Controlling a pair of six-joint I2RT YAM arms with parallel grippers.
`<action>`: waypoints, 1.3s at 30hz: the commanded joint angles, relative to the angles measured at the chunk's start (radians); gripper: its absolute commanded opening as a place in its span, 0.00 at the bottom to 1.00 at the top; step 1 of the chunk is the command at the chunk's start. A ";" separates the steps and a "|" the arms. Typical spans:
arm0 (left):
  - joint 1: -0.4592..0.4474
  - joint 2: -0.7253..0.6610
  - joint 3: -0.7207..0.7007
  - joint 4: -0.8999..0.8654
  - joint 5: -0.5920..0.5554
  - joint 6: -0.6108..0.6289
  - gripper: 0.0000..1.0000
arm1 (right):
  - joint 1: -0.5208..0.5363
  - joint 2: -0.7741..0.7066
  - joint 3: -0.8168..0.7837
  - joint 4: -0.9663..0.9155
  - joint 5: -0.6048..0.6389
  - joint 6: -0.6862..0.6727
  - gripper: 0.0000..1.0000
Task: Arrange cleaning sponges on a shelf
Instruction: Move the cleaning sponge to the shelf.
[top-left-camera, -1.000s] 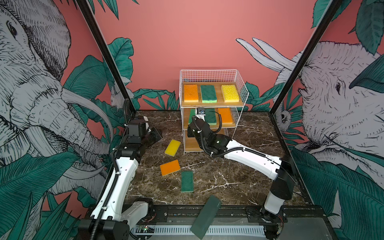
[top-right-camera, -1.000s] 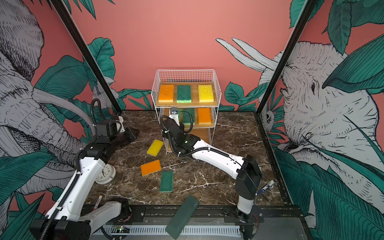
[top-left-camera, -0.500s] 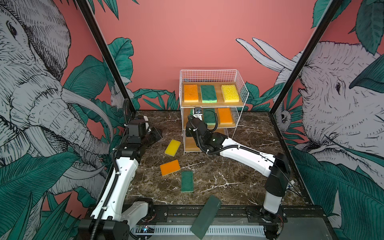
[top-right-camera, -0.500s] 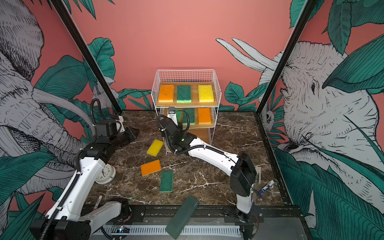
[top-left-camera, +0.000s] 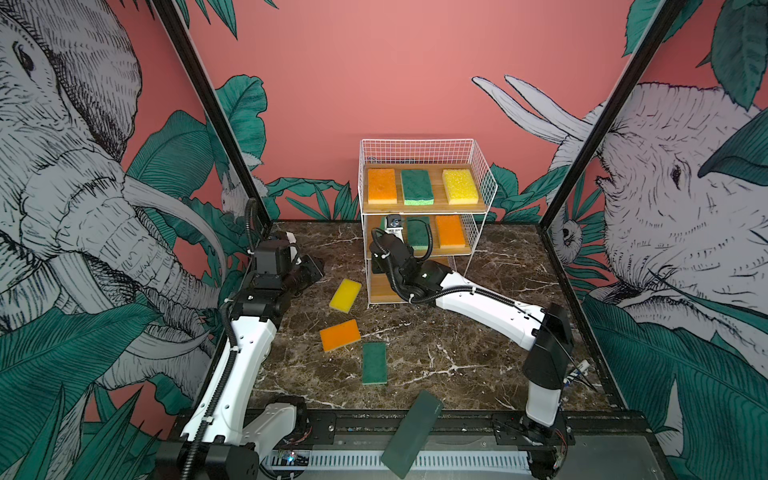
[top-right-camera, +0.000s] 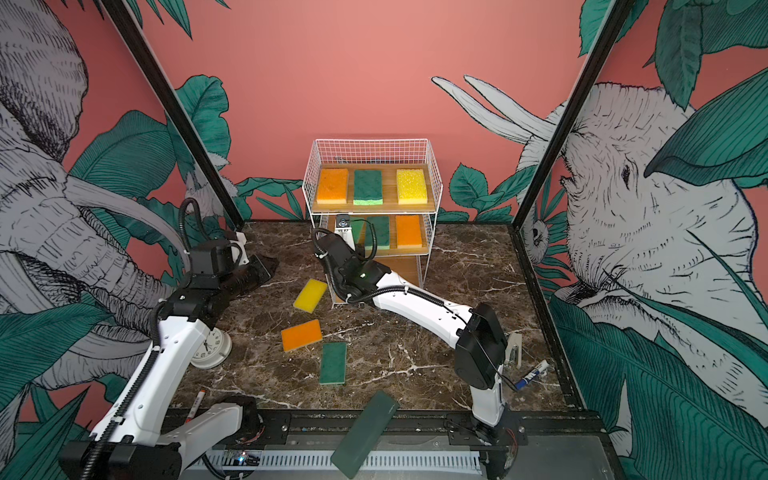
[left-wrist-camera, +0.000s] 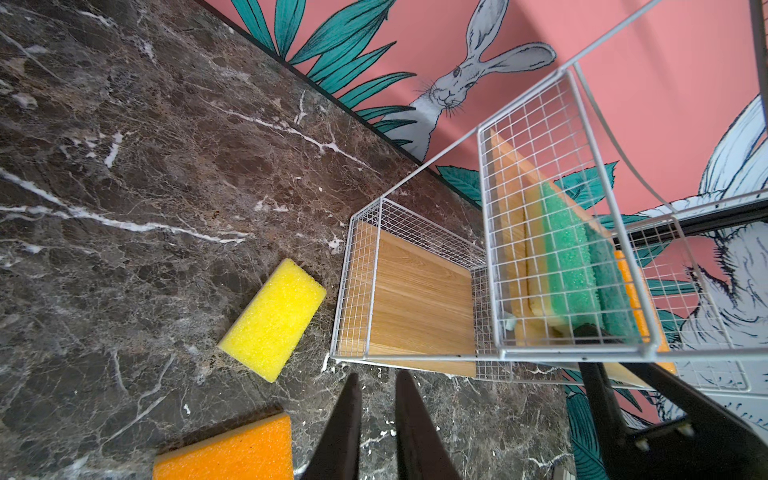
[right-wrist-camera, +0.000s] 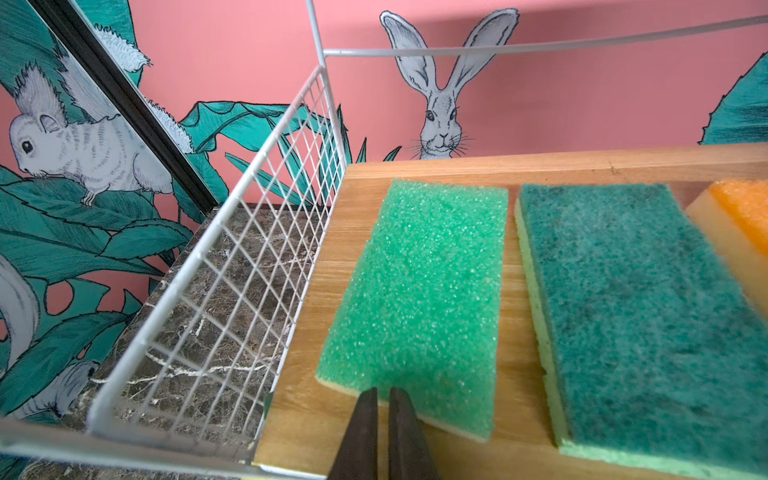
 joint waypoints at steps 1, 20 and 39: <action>0.004 -0.028 -0.010 0.019 0.002 0.003 0.18 | -0.006 0.007 0.025 -0.026 -0.003 0.007 0.11; 0.005 -0.034 -0.024 0.043 0.002 -0.004 0.18 | -0.001 -0.078 -0.036 -0.022 -0.024 -0.109 0.07; 0.004 -0.044 -0.058 0.080 0.014 -0.027 0.18 | 0.008 -0.107 -0.138 0.238 -0.023 -0.188 0.09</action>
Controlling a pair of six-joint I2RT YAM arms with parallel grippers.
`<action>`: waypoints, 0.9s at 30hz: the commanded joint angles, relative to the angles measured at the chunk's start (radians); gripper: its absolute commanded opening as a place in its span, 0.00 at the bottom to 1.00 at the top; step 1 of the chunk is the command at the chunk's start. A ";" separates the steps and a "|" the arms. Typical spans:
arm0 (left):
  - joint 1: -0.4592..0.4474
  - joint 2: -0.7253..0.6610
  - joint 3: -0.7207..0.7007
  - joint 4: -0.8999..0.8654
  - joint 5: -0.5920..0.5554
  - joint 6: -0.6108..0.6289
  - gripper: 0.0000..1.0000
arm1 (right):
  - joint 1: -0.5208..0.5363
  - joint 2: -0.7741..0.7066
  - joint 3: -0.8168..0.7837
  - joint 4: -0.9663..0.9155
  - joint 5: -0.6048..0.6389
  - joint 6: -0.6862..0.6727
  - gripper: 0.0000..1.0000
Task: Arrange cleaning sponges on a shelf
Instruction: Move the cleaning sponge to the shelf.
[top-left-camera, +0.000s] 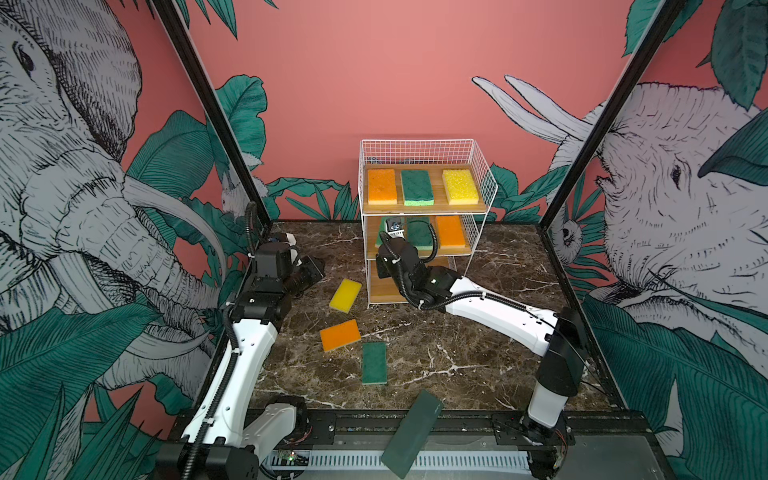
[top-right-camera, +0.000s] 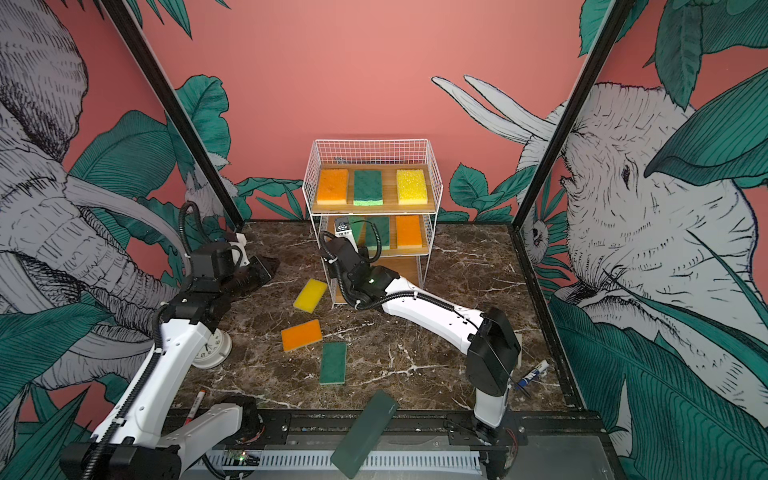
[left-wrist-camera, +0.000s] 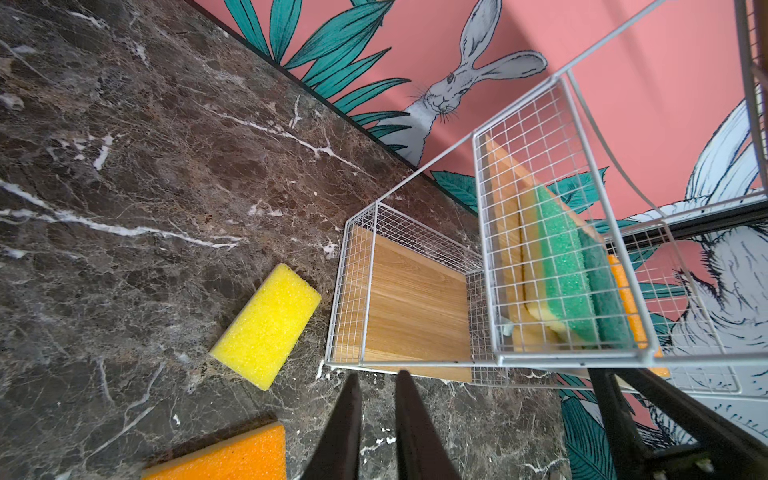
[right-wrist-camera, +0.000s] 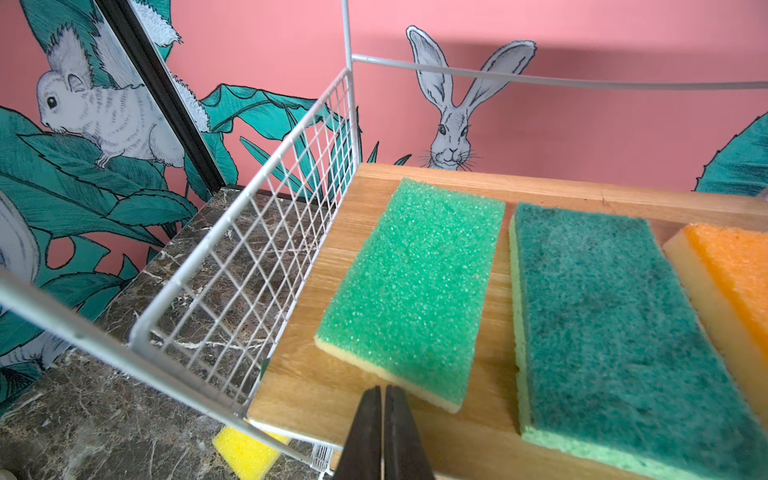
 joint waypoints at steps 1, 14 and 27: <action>0.005 -0.030 -0.021 0.026 0.007 -0.012 0.18 | 0.005 -0.013 0.004 0.116 0.012 -0.021 0.09; 0.005 -0.034 -0.053 0.055 0.021 -0.040 0.17 | 0.001 0.060 0.033 0.155 0.052 0.003 0.10; 0.004 -0.032 -0.070 0.064 0.031 -0.049 0.16 | -0.022 0.070 0.050 0.092 0.005 0.049 0.10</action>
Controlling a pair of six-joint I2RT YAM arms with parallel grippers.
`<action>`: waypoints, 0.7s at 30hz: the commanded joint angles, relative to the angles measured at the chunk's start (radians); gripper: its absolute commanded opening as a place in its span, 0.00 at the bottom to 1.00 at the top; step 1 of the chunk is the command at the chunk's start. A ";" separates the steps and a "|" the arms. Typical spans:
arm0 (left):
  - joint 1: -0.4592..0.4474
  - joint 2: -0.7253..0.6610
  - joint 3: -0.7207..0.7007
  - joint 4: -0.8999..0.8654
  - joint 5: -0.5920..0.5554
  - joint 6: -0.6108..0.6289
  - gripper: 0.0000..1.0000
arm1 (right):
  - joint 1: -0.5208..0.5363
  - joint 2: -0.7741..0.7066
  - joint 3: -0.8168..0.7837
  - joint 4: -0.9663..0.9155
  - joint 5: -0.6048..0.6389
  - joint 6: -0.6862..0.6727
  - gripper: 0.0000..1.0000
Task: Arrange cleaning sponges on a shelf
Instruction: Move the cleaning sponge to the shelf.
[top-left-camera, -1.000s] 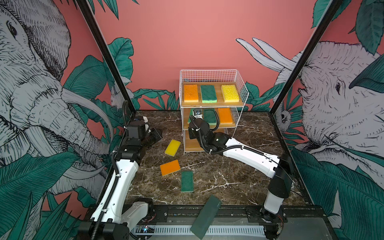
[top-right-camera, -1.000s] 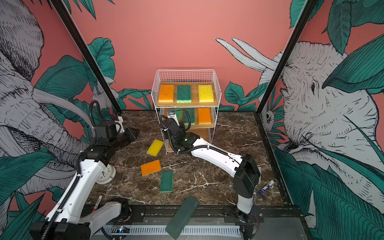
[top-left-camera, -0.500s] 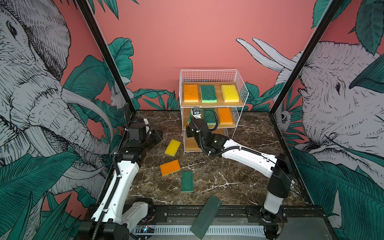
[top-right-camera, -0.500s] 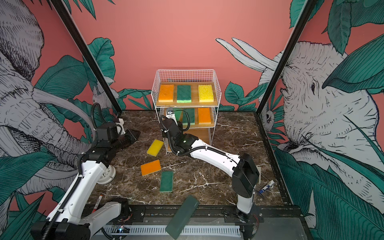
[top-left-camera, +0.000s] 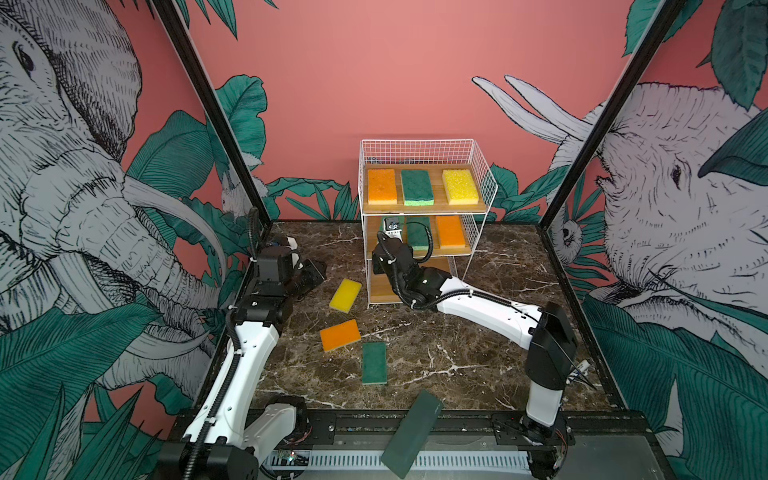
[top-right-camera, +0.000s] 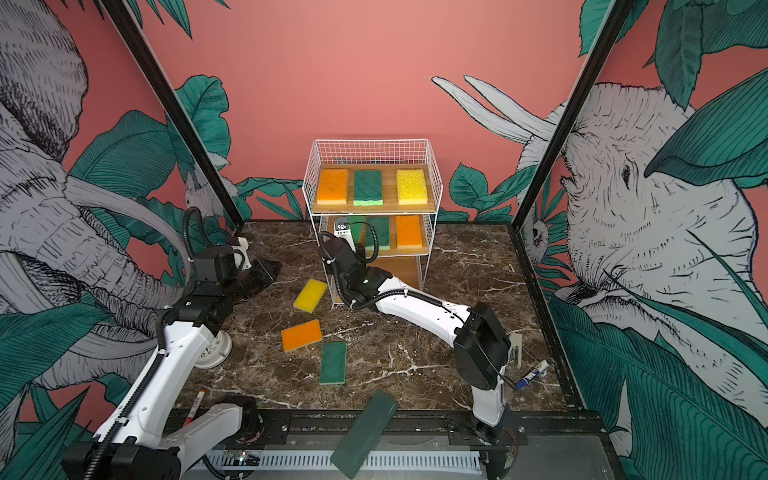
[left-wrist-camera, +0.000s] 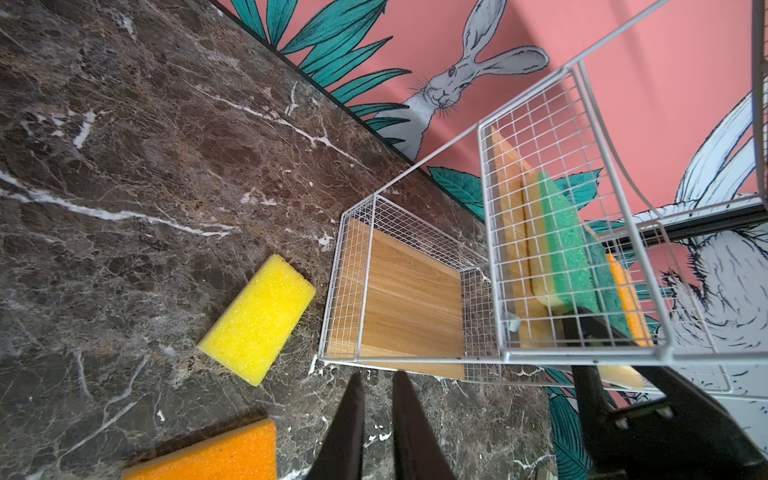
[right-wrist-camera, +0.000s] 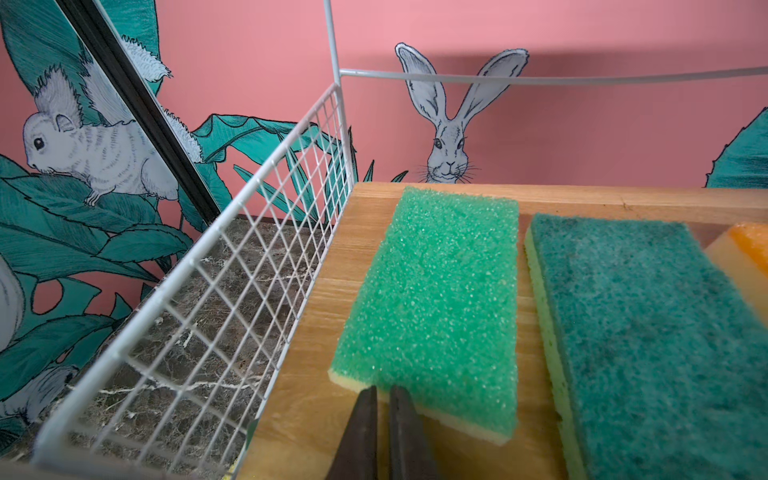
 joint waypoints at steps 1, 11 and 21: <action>0.005 -0.021 -0.015 0.018 0.010 -0.011 0.16 | -0.004 0.003 0.050 -0.031 -0.025 0.017 0.09; 0.004 -0.021 -0.020 0.027 0.017 -0.013 0.16 | -0.008 -0.020 0.050 -0.103 -0.141 -0.010 0.07; 0.003 -0.021 -0.014 0.012 0.029 0.028 0.17 | 0.011 -0.078 0.006 -0.087 -0.095 -0.057 0.09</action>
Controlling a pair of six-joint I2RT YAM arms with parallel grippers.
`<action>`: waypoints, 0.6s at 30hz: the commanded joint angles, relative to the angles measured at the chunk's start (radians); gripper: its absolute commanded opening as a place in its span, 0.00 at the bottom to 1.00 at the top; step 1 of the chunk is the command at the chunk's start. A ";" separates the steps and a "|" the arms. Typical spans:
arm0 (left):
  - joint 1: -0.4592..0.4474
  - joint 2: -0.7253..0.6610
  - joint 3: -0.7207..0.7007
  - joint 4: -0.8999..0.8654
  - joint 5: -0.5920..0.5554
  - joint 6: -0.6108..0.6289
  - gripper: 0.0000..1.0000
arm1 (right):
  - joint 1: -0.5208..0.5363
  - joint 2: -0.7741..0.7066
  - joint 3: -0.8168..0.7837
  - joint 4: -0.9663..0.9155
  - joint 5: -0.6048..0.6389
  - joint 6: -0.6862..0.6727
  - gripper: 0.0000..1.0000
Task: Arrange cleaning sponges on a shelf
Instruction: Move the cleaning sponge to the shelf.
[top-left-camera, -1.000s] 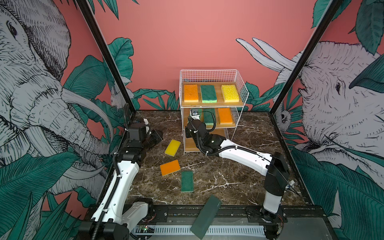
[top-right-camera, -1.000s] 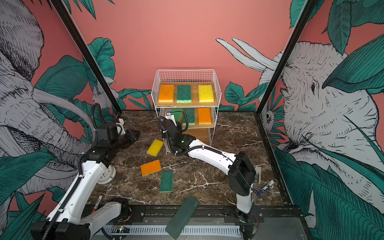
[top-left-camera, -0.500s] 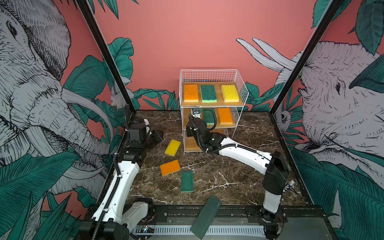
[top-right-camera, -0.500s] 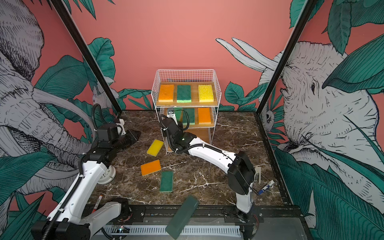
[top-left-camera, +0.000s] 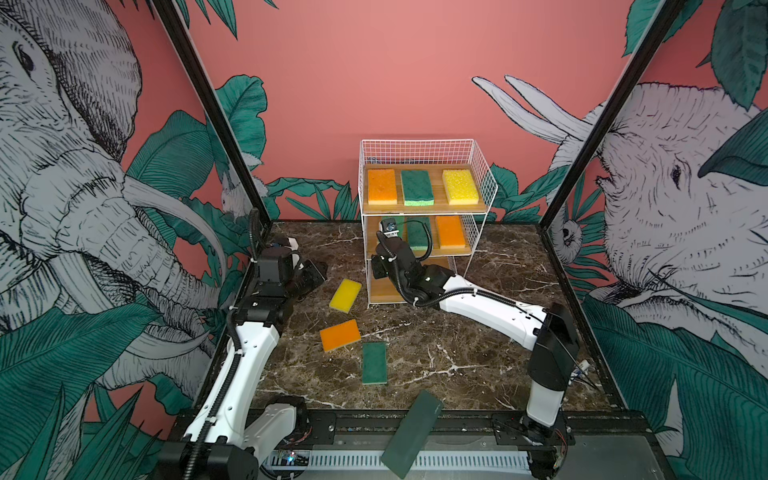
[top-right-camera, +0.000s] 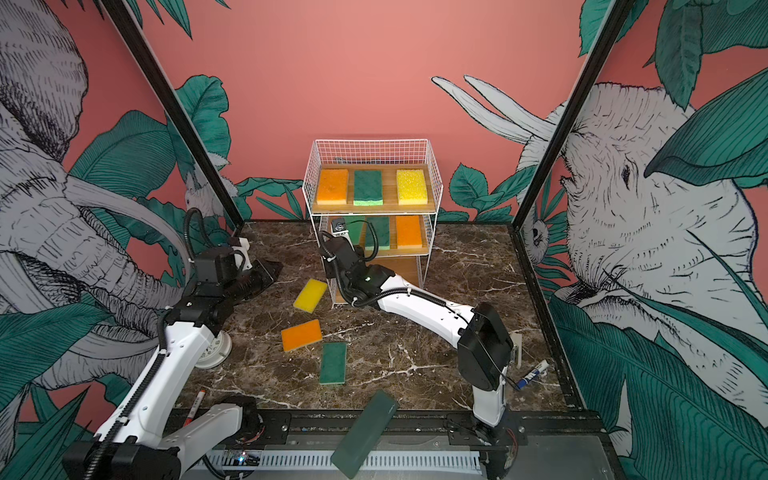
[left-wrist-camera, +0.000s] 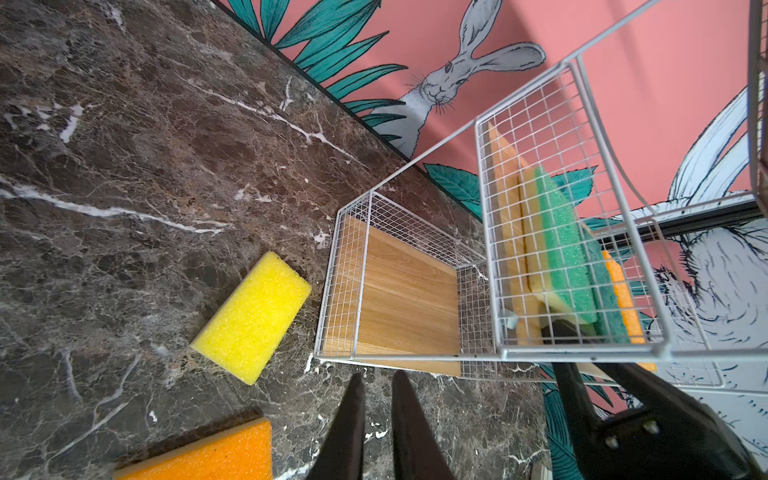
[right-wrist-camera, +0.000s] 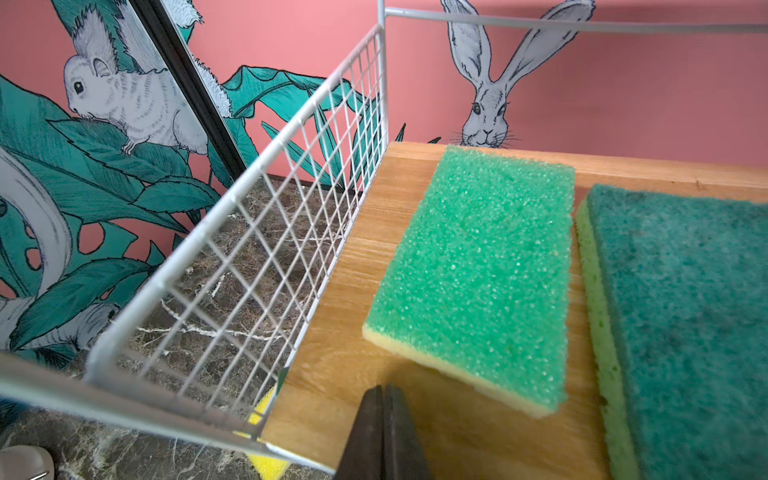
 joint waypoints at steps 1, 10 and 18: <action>0.003 -0.021 -0.003 -0.007 0.010 0.036 0.18 | 0.018 -0.057 0.002 0.003 0.032 -0.047 0.09; -0.024 -0.049 0.028 -0.085 -0.021 0.134 0.18 | 0.075 -0.175 -0.077 0.022 0.088 -0.079 0.14; -0.169 -0.074 0.049 -0.094 -0.081 0.215 0.17 | 0.086 -0.352 -0.243 0.024 0.131 -0.061 0.16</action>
